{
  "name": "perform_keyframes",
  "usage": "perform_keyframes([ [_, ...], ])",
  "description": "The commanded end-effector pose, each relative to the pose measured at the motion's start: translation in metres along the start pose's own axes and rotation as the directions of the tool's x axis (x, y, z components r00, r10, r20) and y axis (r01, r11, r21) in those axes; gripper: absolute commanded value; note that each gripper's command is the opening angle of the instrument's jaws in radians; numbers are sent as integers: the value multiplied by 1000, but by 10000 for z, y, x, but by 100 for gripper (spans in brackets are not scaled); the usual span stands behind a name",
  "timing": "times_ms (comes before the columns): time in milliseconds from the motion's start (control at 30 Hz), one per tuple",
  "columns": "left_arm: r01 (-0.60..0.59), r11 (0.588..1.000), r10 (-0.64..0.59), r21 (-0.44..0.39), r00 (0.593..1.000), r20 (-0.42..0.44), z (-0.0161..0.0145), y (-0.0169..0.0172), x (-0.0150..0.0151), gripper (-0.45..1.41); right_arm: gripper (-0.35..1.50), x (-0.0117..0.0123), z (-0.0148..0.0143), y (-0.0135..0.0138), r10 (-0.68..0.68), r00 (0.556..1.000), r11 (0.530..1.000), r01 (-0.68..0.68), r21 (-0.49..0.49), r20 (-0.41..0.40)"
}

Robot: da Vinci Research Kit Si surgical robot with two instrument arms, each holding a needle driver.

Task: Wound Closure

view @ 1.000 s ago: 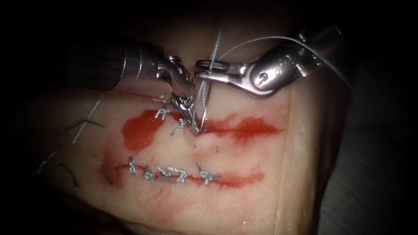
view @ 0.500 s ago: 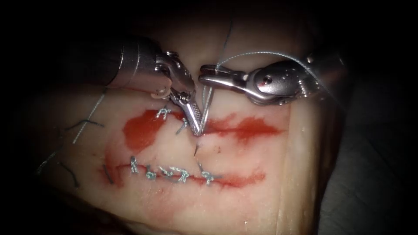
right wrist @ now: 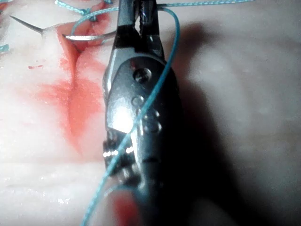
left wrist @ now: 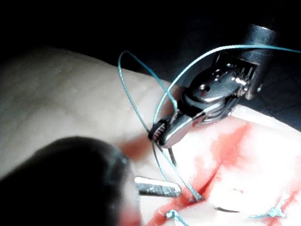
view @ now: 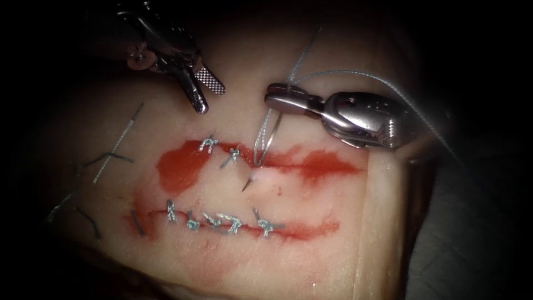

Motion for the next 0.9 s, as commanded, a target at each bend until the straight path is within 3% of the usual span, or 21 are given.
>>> perform_keyframes([
  [33,-81,996,81,-27,997,12,5,0,4,-13,-35,5,10,5,40,999,999,-40,-3,0],
  [67,-148,987,150,-60,988,27,8,-5,7,-18,-35,5,10,5,57,998,998,-57,-3,0],
  [133,-293,952,301,-91,949,95,16,-19,13,9,-35,6,10,5,121,993,993,-121,-3,1],
  [200,-393,910,410,-132,899,154,23,-35,26,4,-35,8,10,5,165,986,986,-165,-5,2],
  [267,-569,784,613,-249,772,165,36,-52,40,22,-35,9,12,5,193,981,981,-193,-17,-2],
  [300,-686,646,753,-335,644,135,51,-65,50,22,-35,11,13,6,231,973,972,-231,-34,-9],
  [367,-730,586,801,-352,586,117,63,-71,56,22,-35,13,14,7,252,968,967,-252,-42,-13],
  [467,-804,507,858,-311,504,96,75,-72,58,24,-35,16,17,9,289,957,955,-289,-60,-13],
  [567,-892,357,933,-277,353,65,82,-66,55,46,-35,19,19,12,327,945,943,-326,-71,0],
  [667,-911,292,955,-290,294,36,88,-58,46,51,-35,21,22,13,336,942,940,-335,-73,9],
  [833,-901,280,956,-331,295,4,95,-47,37,54,-35,24,23,15,345,939,936,-343,-82,7],
  [900,-897,278,956,-343,295,2,98,-40,35,47,-35,24,24,15,344,939,936,-343,-82,7],
])
